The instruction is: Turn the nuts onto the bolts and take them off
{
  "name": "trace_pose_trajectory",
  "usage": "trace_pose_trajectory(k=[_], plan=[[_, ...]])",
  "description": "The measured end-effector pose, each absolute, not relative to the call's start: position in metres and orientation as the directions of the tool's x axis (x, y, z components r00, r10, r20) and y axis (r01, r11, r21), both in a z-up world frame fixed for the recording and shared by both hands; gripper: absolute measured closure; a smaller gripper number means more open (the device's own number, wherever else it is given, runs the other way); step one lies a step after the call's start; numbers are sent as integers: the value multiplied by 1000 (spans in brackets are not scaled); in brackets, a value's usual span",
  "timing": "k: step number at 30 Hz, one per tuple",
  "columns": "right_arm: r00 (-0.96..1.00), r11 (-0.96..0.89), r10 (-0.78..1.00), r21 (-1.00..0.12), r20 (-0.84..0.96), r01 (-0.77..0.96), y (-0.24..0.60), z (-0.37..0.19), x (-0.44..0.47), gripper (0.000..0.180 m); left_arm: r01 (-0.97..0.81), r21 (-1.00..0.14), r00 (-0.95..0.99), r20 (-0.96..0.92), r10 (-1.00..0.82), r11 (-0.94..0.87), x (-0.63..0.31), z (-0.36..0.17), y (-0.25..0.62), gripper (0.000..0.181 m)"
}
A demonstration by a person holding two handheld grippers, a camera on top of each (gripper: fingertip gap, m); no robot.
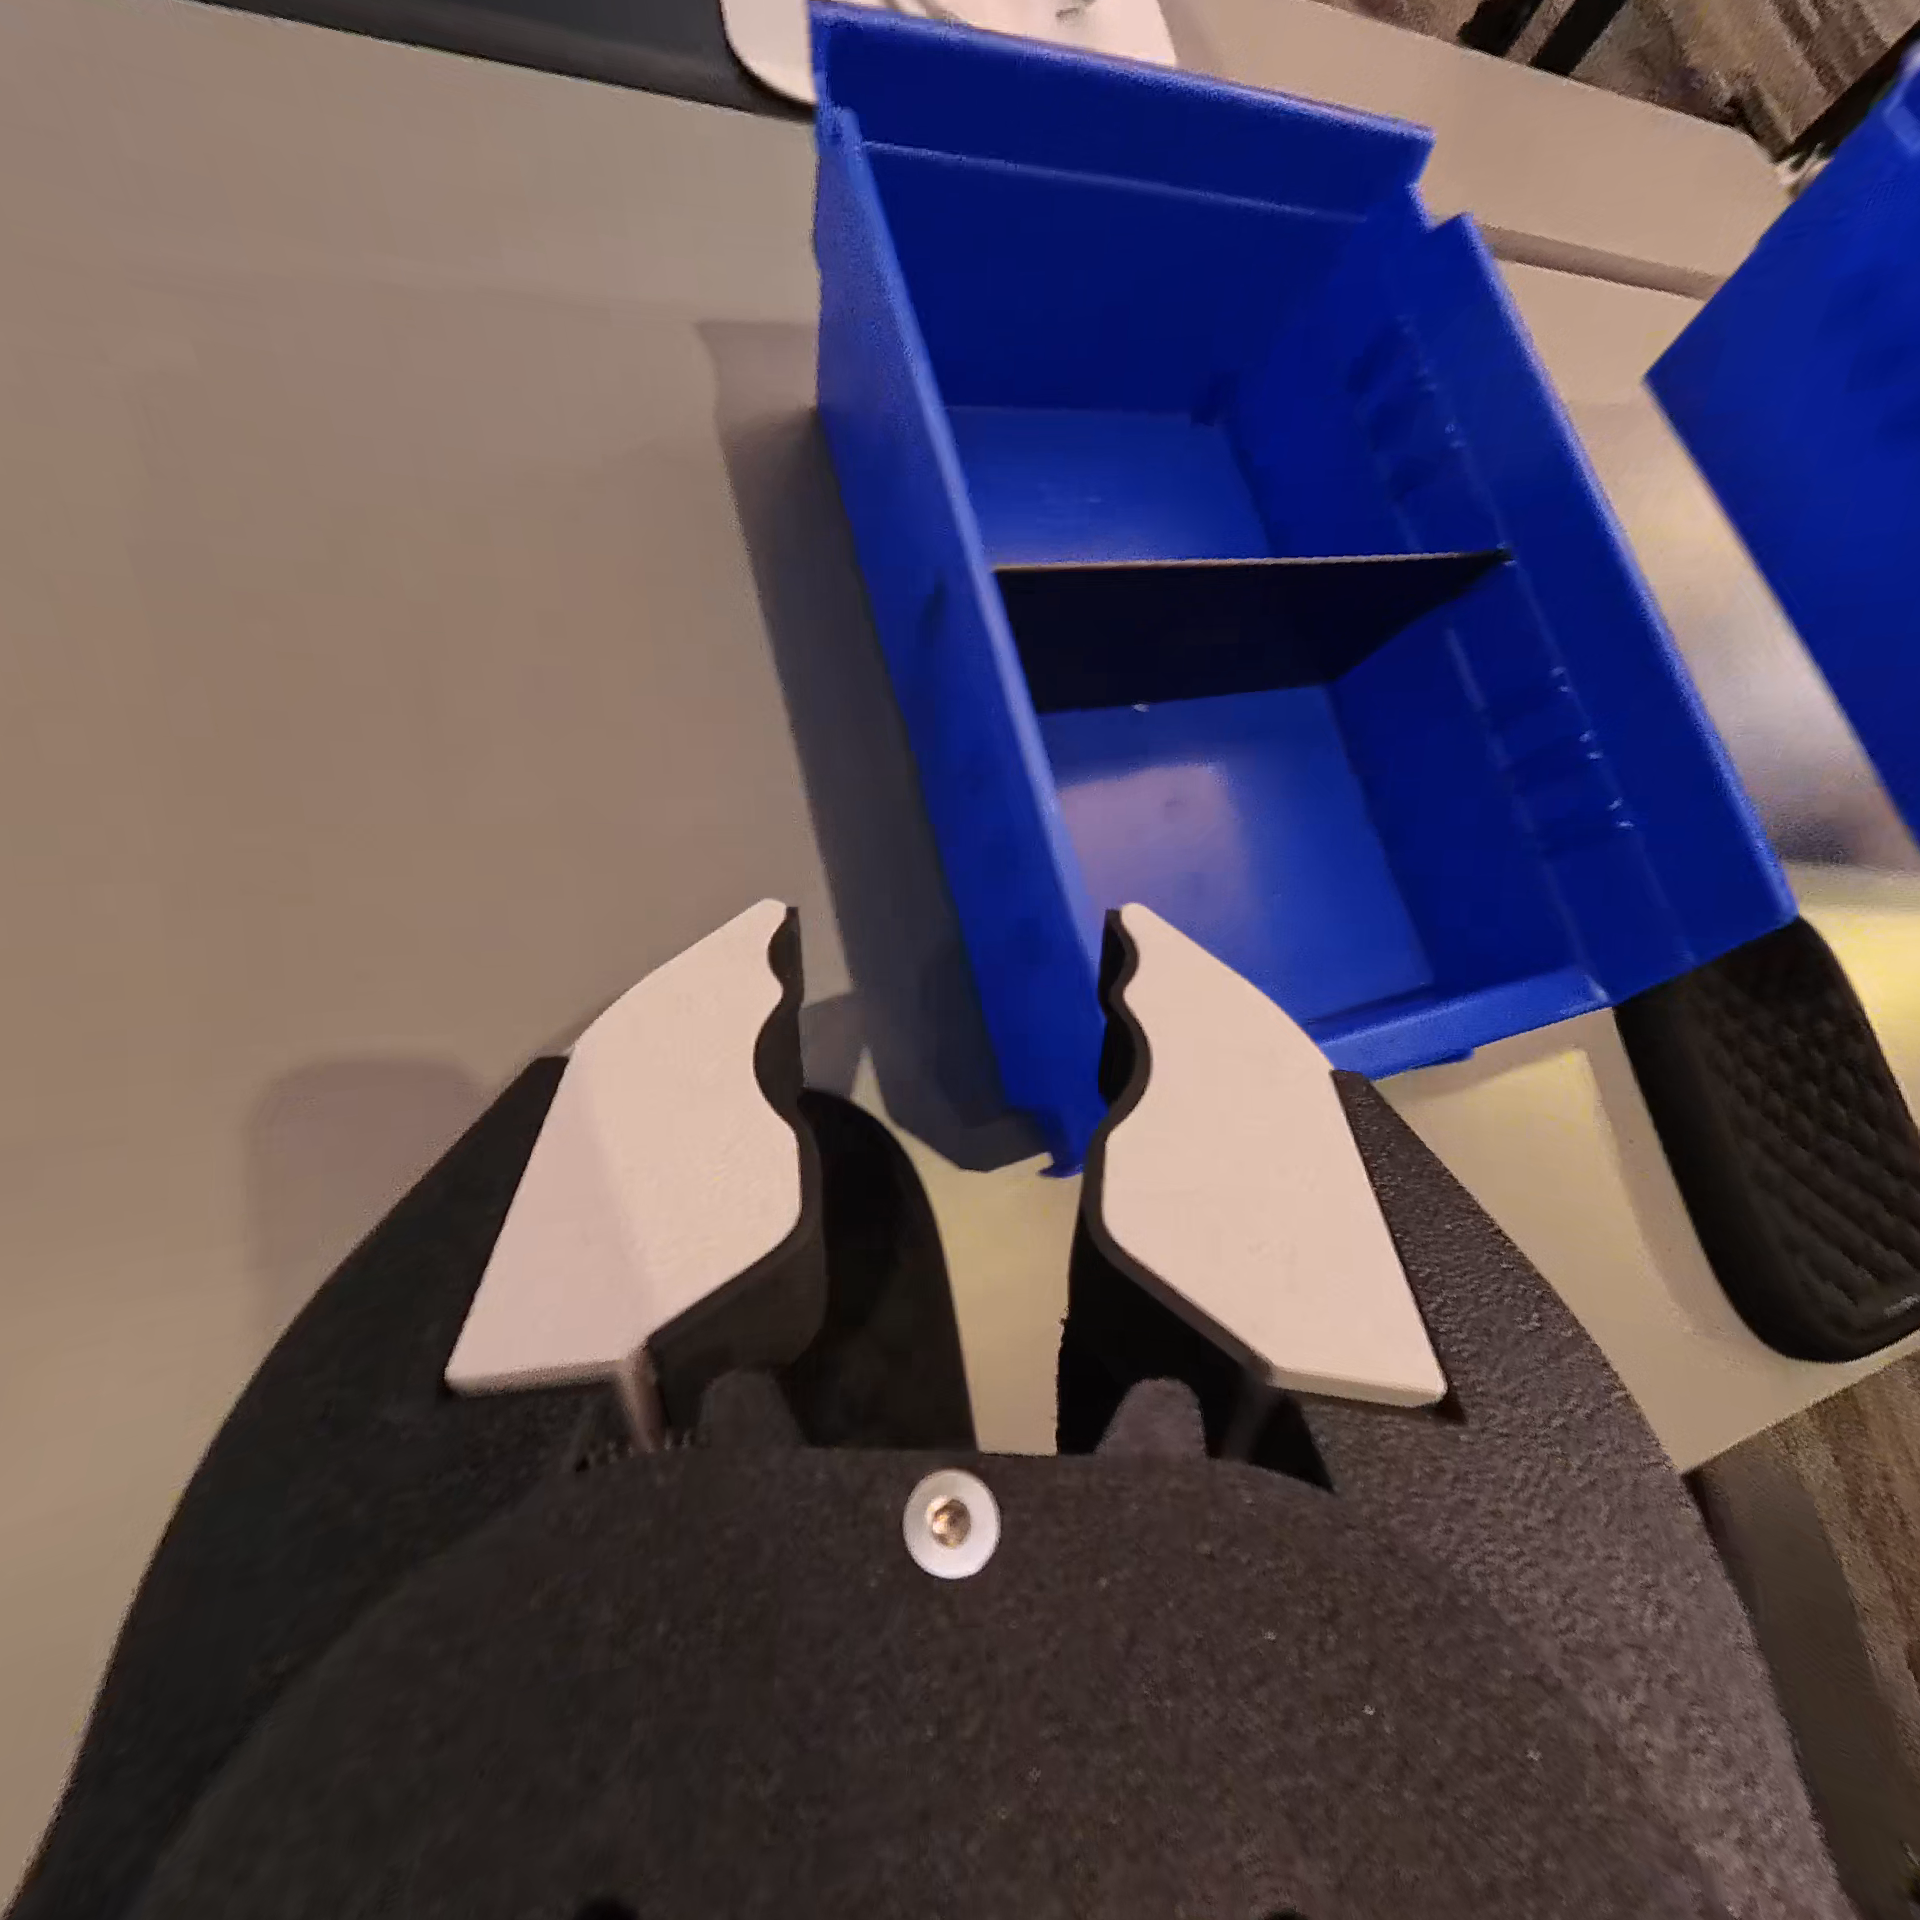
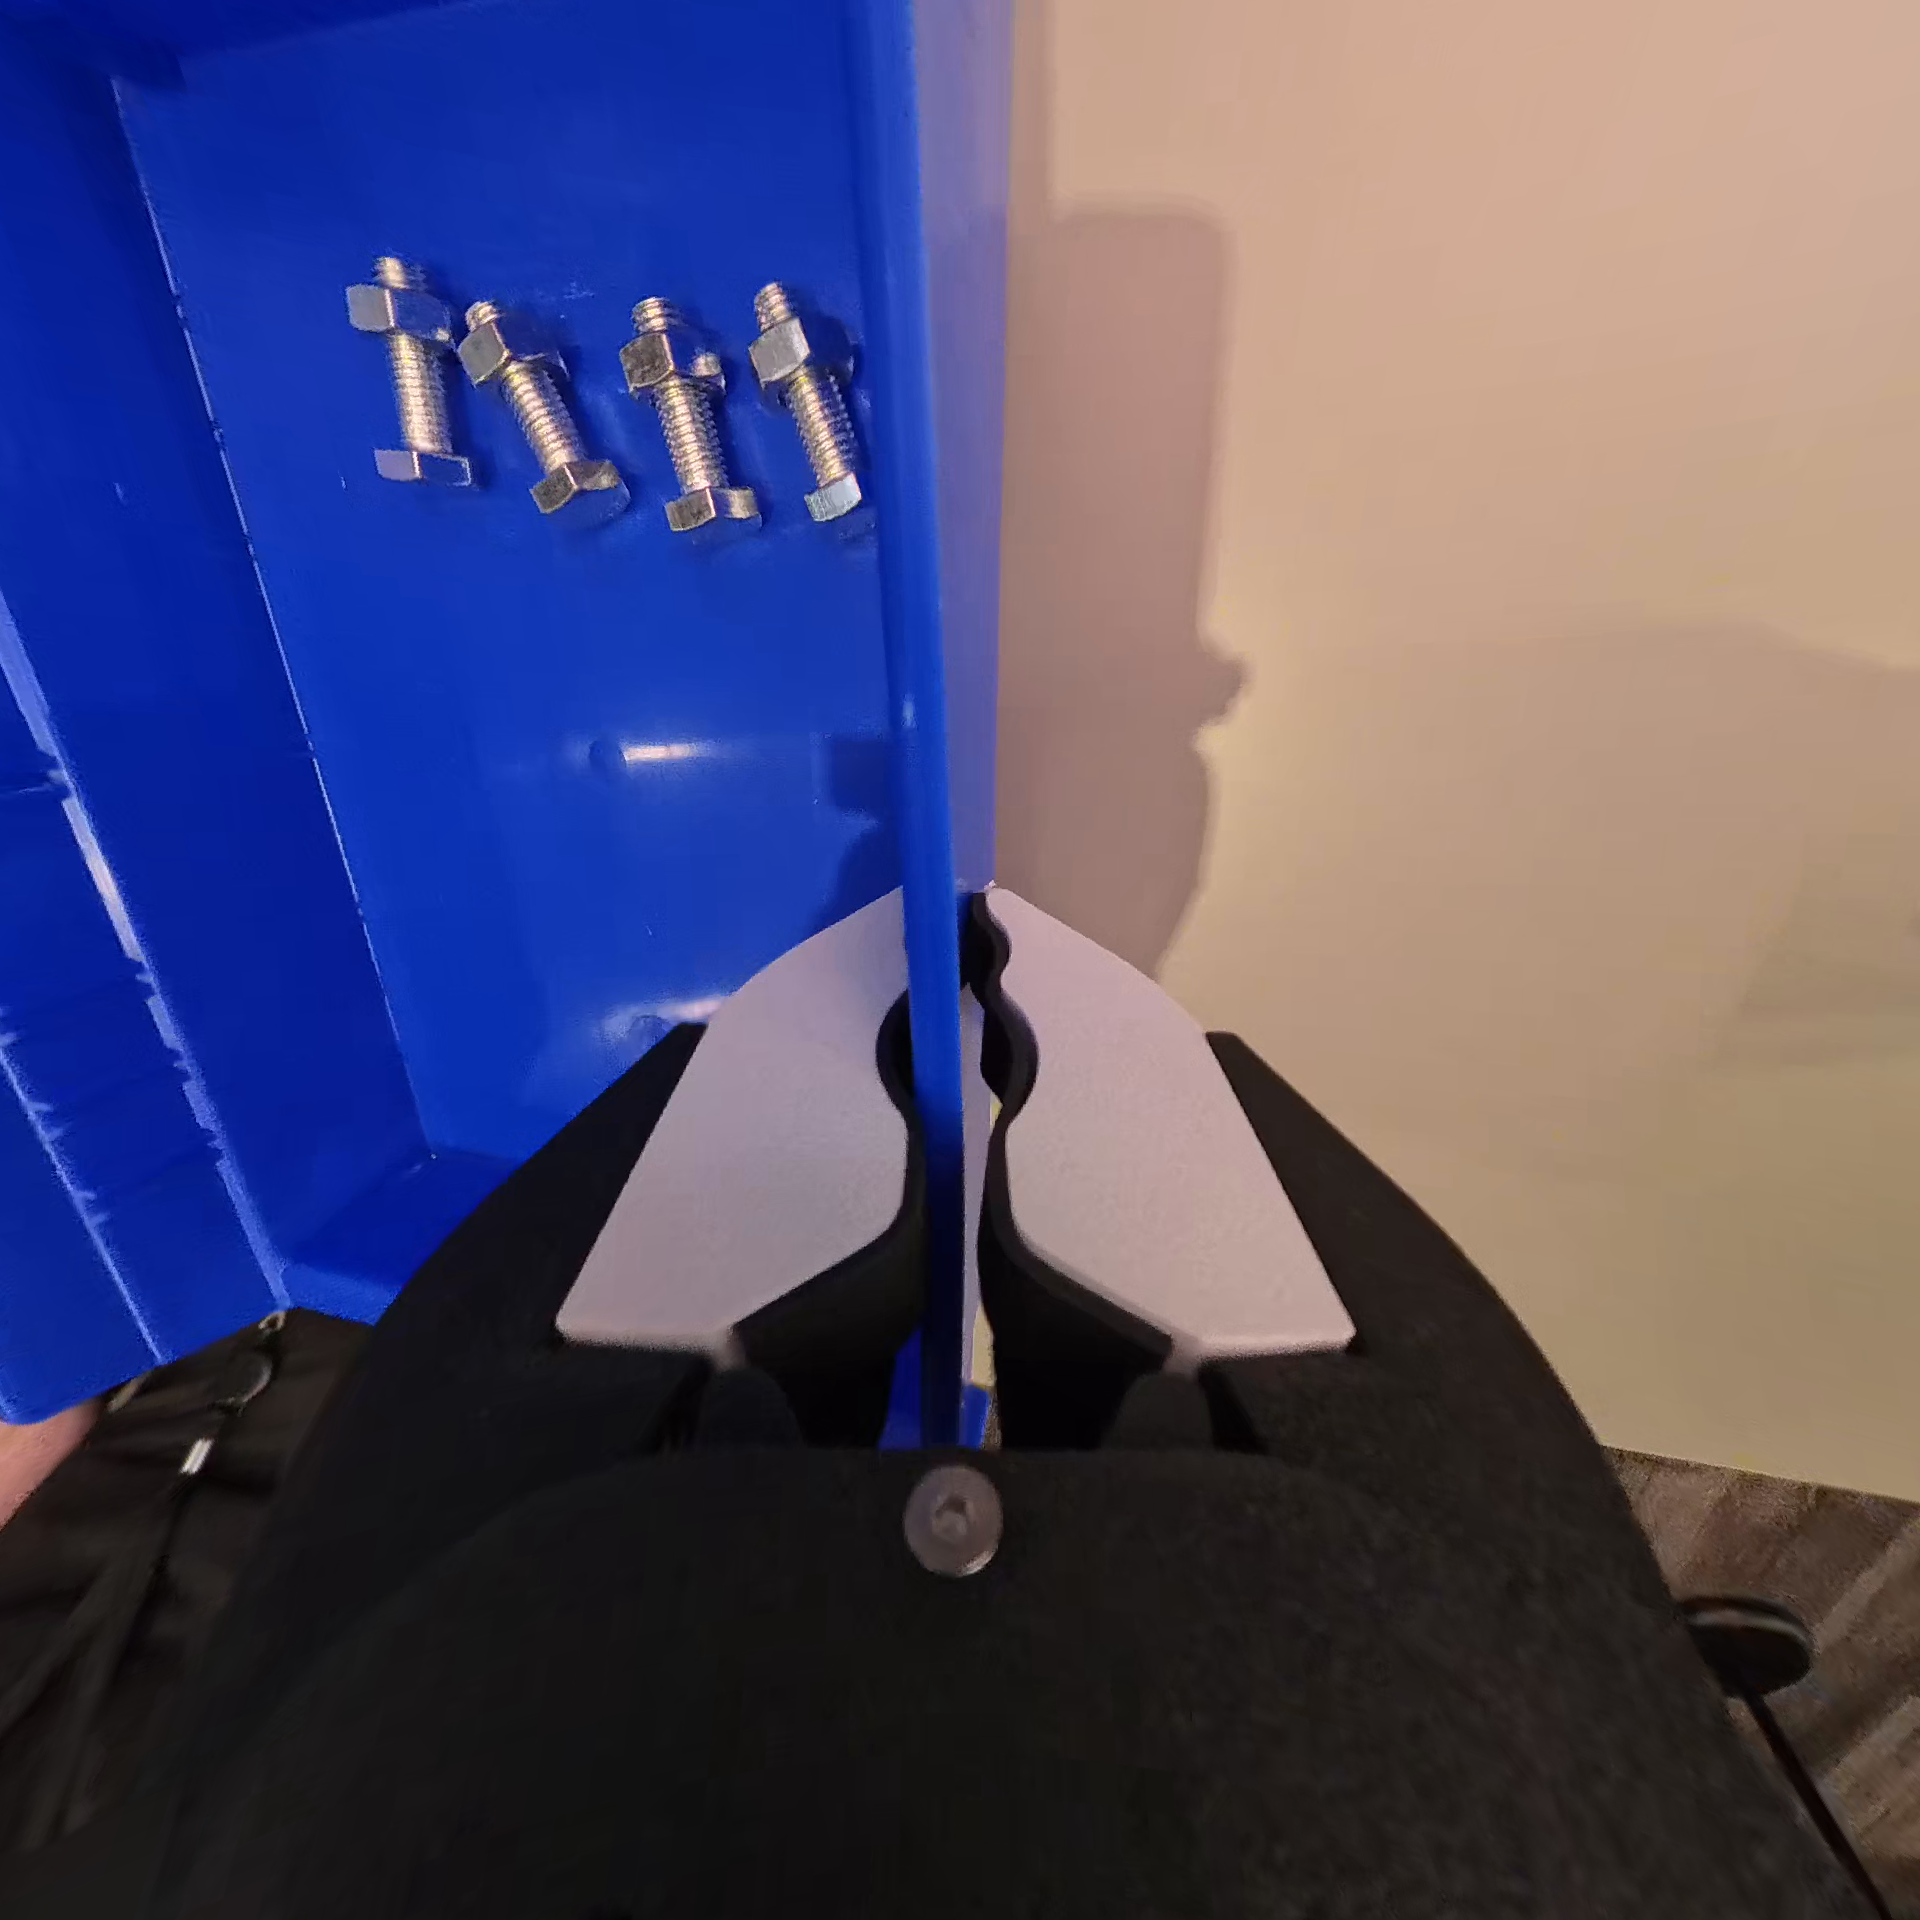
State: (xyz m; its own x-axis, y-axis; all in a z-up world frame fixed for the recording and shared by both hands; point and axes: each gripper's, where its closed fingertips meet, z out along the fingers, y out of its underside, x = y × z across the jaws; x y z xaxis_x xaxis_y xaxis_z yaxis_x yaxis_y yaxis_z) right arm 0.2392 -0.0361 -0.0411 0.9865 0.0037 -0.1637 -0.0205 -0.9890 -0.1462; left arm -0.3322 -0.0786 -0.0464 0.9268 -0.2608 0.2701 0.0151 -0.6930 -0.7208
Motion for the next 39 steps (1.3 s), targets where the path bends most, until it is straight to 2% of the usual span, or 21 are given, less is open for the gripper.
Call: trace_pose_trajectory(k=[8, 14, 29, 32, 39], plan=[[982, -969, 123, -229, -145, 88, -10, 60, 135, 175, 80, -789, 939, 265, -220, -610, -381, -24, -92, 128], [956, -953, 226, -244, -186, 177, 10, 86, 11, 175, 117, -827, 964, 228, -138, -550, -435, -4, -115, 127], [779, -841, 540, -239, -318, 485, 44, 34, -337, 175, 247, -907, 966, 204, 156, -341, -599, 48, -200, 132], [747, -816, 578, -235, -329, 528, 47, 15, -383, 175, 279, -907, 955, 226, 193, -315, -619, 45, -209, 137], [742, -802, 597, -240, -304, 547, 59, -47, -441, 175, 323, -876, 939, 250, 236, -357, -638, 17, -207, 135]])
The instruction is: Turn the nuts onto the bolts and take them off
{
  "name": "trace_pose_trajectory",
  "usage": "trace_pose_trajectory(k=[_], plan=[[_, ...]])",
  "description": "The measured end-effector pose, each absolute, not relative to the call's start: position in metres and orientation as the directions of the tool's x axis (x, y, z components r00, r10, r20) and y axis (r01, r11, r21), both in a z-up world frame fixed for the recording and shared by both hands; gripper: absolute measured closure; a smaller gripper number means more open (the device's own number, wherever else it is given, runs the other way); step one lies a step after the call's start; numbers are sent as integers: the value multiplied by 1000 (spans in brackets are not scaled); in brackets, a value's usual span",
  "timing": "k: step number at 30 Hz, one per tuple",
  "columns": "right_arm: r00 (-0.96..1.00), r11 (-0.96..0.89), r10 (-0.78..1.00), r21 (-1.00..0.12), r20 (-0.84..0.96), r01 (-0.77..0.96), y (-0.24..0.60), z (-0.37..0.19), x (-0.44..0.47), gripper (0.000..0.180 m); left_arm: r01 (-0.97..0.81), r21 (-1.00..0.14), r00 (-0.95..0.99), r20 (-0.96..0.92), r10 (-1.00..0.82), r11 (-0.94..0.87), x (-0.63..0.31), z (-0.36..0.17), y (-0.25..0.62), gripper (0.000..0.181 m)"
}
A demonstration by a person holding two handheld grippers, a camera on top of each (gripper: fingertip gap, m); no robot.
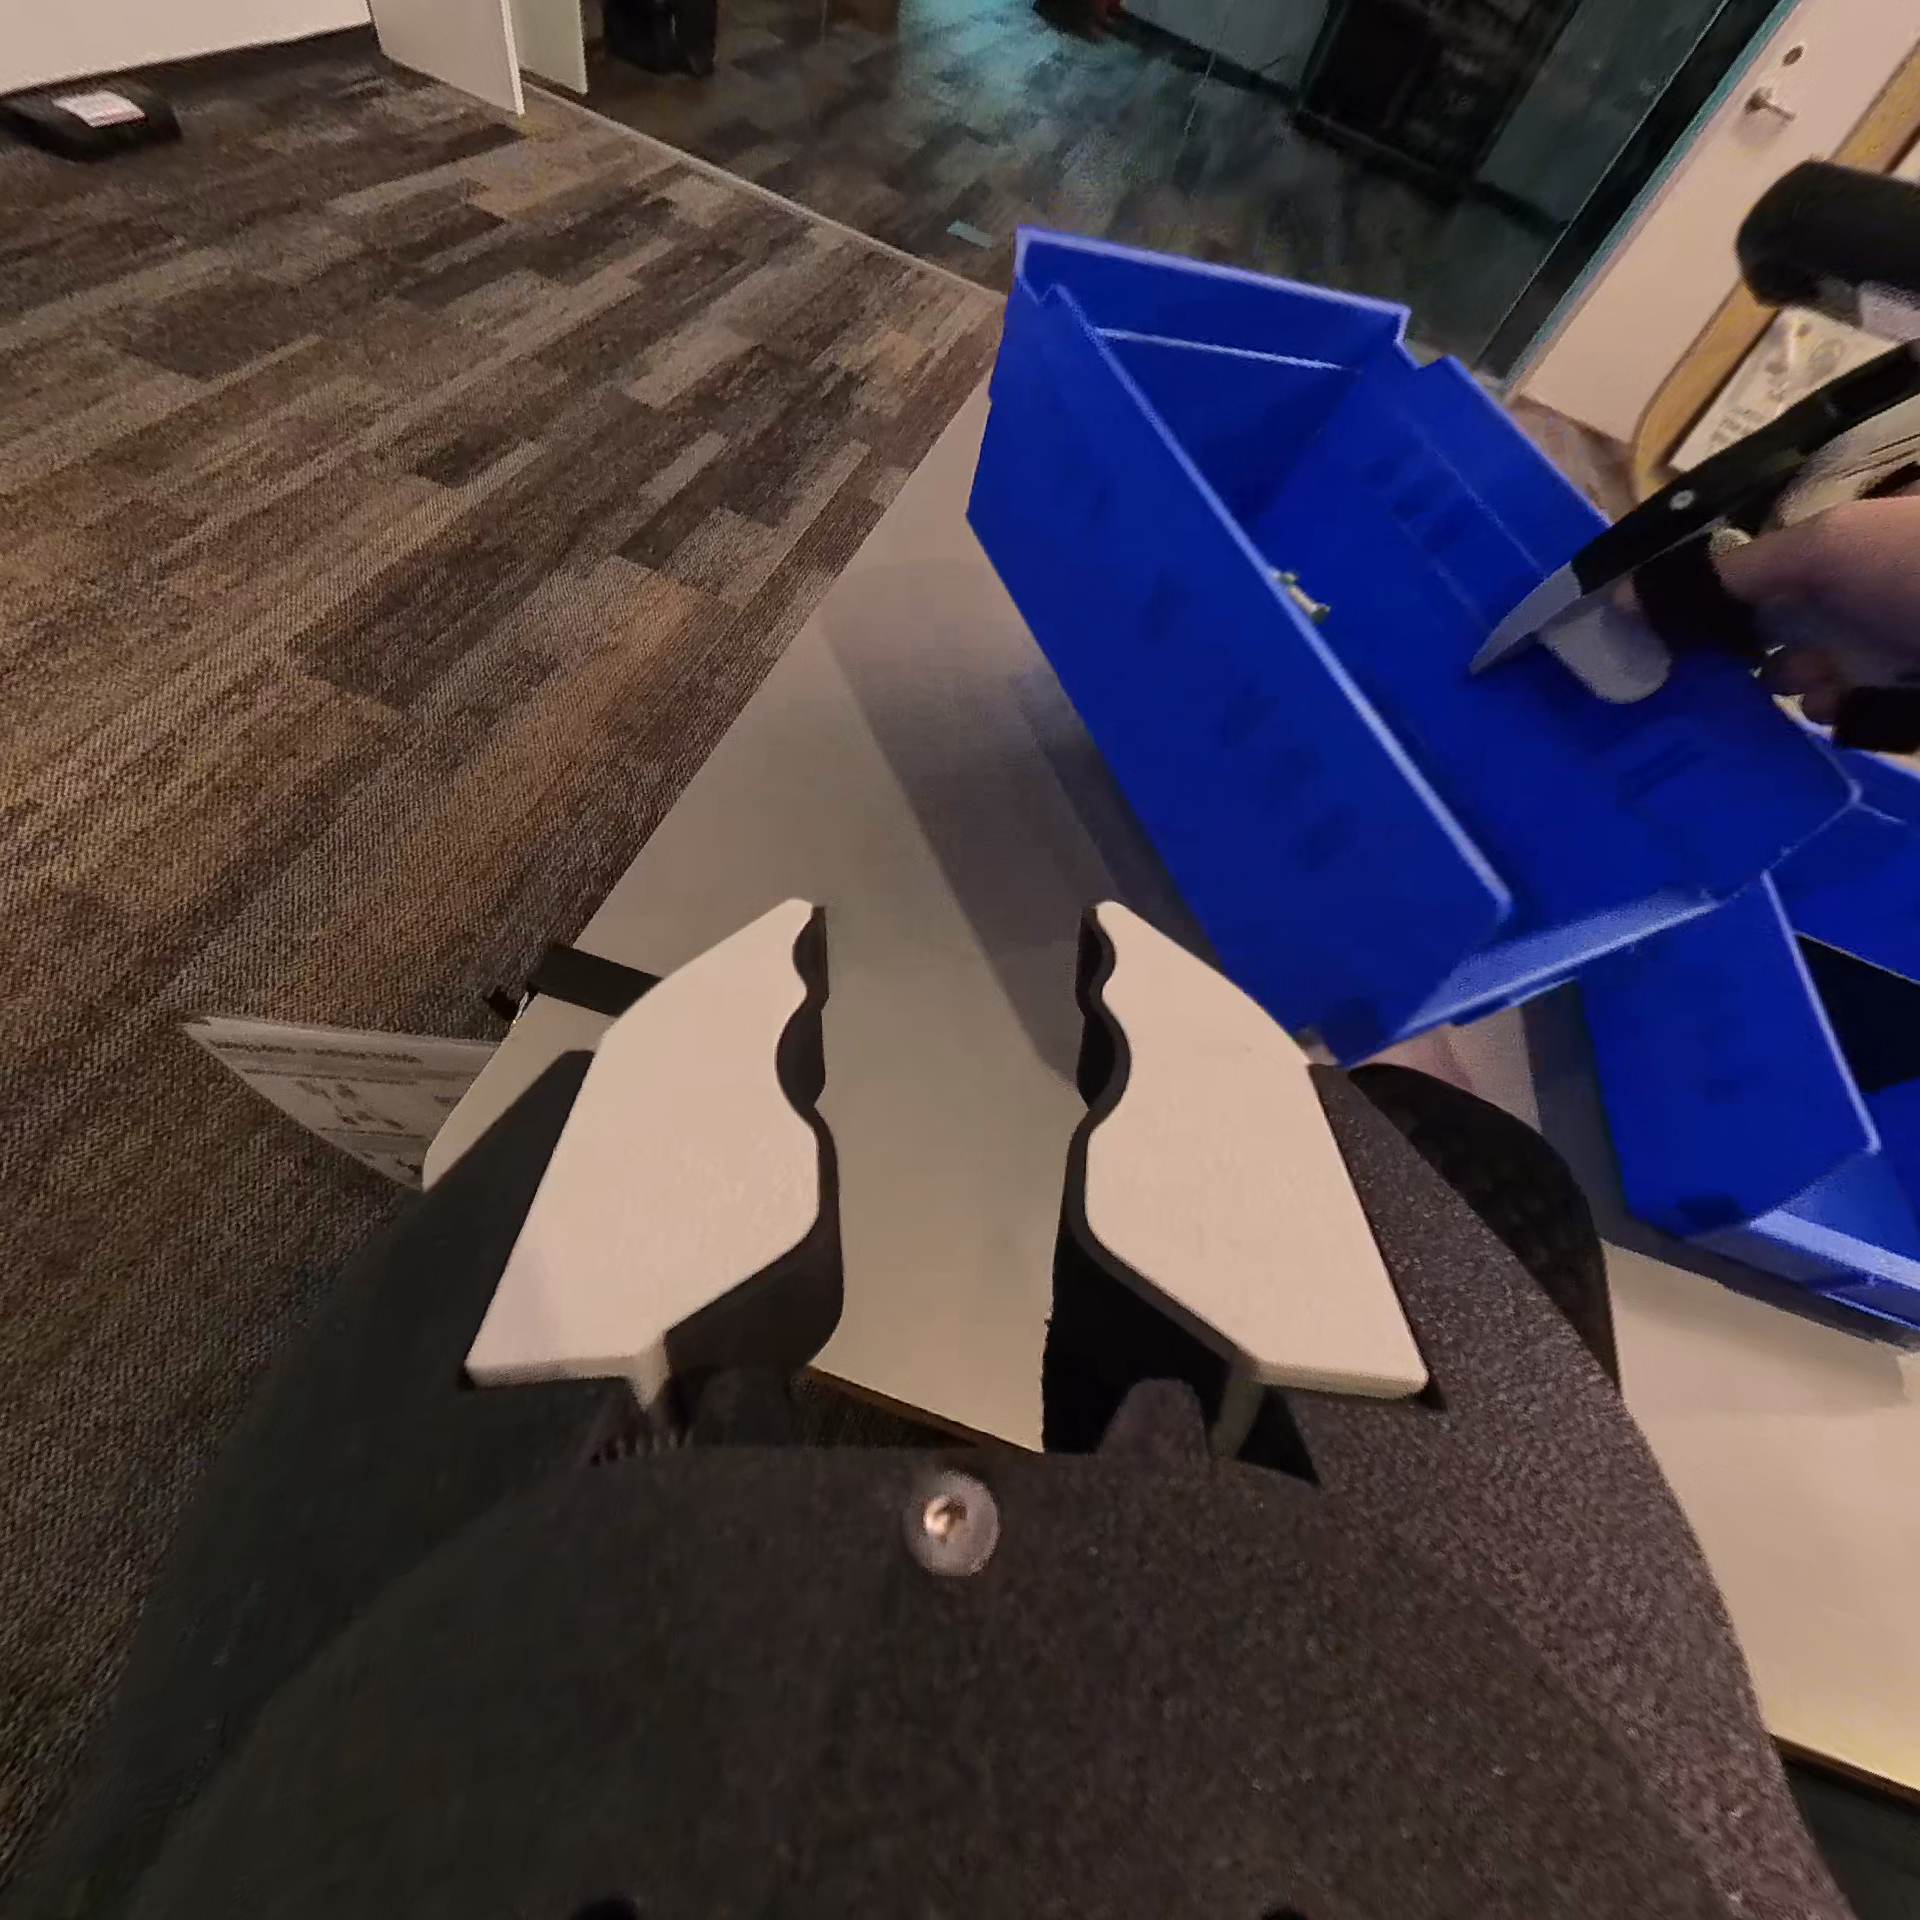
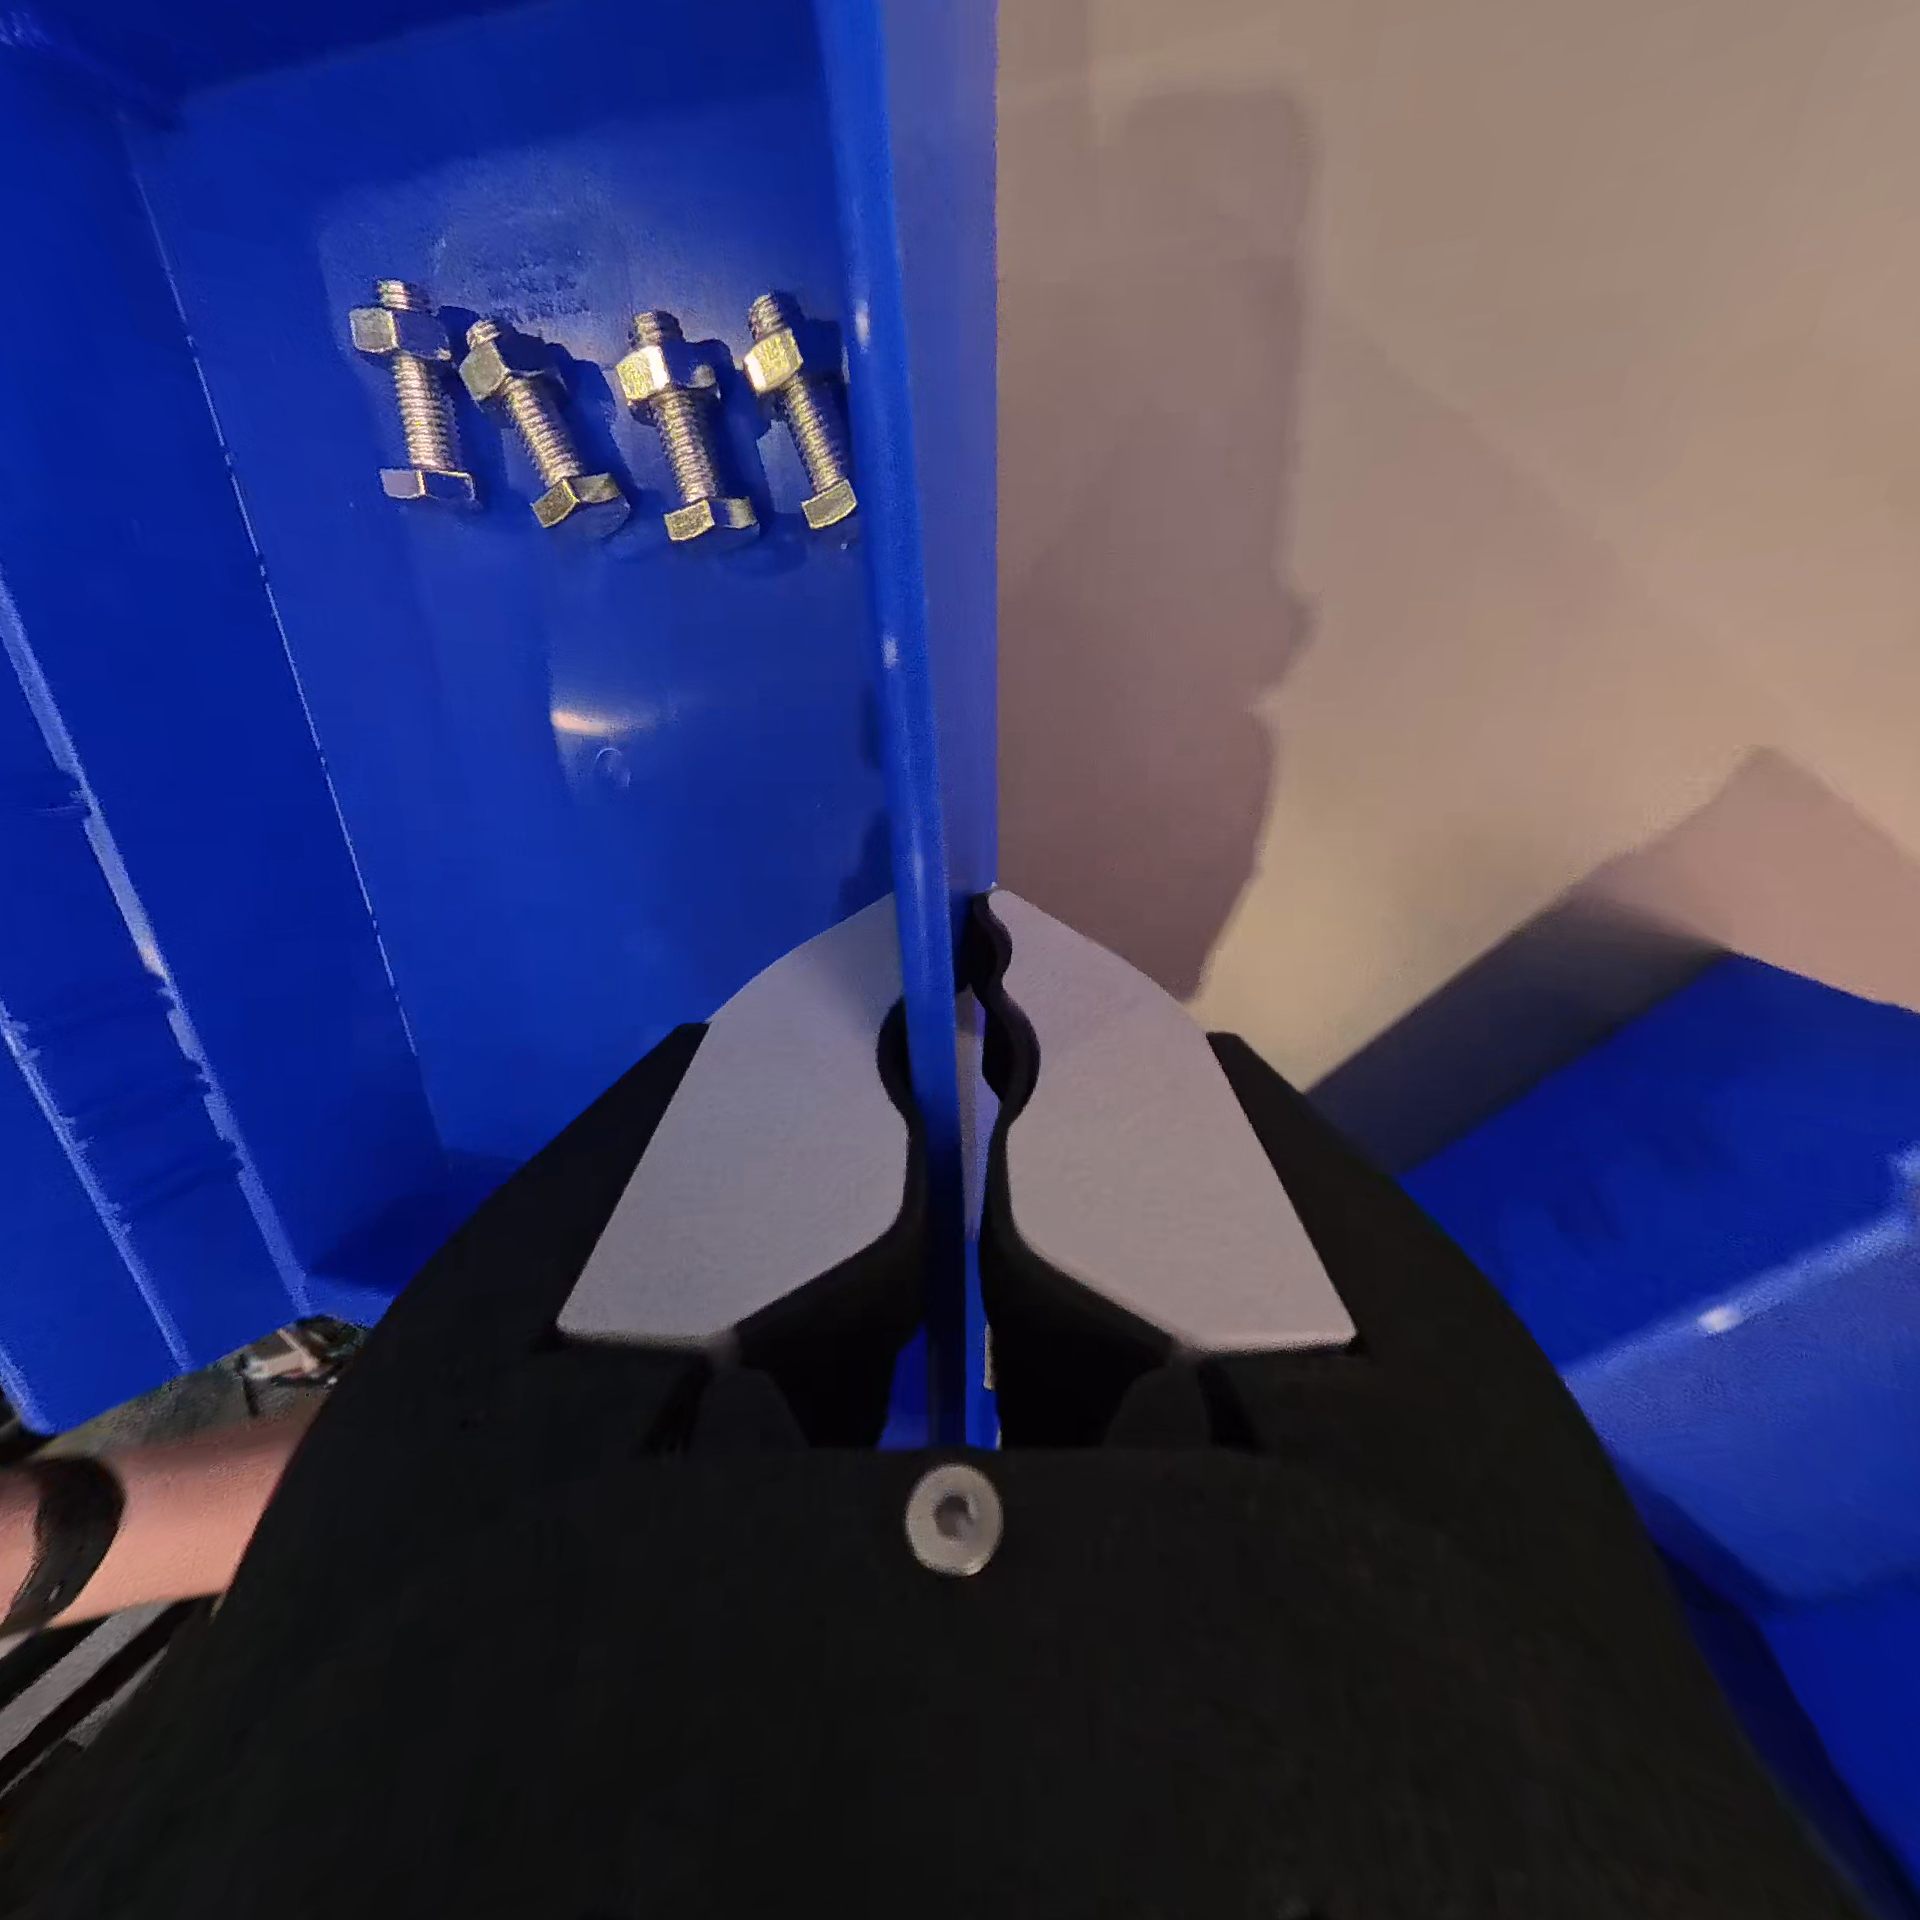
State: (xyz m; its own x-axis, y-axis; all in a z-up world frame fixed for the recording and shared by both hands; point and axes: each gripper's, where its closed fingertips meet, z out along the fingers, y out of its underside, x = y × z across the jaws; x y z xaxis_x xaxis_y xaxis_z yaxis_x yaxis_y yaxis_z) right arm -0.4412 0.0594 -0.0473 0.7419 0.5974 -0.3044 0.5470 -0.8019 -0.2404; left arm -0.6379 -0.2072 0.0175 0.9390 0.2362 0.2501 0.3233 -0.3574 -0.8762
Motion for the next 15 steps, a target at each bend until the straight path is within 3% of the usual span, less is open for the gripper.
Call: trace_pose_trajectory(k=[6, 15], plan=[[770, -820, 572, -191, -282, 539, 60, -92, -447, 175, 309, -860, 948, 243, 208, -405, -630, 3, -198, 134], [767, -815, 580, -181, -275, 551, 61, -115, -449, 175, 275, -841, 962, 235, 142, -467, -605, -14, -178, 133]])
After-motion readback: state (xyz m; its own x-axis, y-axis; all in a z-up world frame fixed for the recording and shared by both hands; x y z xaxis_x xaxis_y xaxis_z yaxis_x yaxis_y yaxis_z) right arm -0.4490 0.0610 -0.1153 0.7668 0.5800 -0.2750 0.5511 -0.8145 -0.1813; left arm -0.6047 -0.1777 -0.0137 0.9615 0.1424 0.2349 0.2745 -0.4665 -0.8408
